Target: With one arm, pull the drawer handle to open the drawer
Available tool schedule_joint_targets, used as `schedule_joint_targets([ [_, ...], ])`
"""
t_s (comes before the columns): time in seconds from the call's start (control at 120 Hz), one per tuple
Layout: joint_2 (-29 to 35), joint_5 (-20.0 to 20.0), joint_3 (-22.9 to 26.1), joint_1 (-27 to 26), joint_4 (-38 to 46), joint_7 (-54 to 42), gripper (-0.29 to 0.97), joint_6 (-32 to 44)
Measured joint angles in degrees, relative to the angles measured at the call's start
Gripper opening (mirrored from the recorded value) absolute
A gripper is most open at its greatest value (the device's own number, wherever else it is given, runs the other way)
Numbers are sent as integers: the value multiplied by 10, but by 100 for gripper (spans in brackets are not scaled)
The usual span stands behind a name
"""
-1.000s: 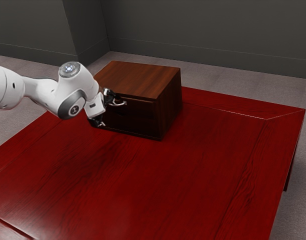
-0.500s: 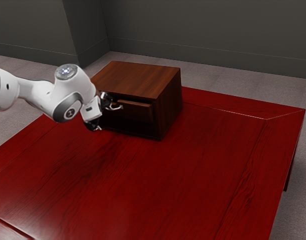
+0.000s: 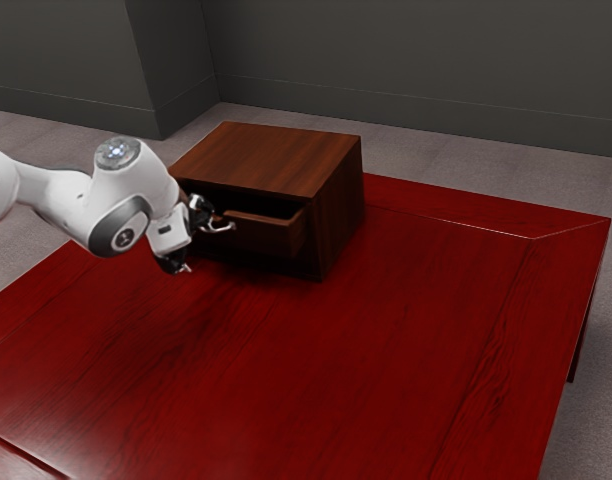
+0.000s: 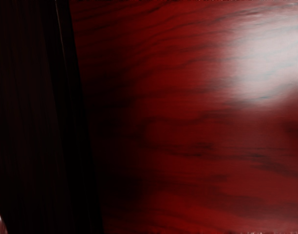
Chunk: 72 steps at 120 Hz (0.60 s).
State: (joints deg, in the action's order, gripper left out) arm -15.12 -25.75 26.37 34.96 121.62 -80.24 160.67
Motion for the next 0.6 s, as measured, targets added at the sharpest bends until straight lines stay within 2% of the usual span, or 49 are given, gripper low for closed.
schedule_joint_targets([
  [0.15, 20, 0, 7, 10, 26, 1, 67, 10],
  [0.392, 51, 0, 11, 18, 62, 3, 57, 22],
  [0.6, 78, 1, 13, 22, 98, 6, 63, 37],
])
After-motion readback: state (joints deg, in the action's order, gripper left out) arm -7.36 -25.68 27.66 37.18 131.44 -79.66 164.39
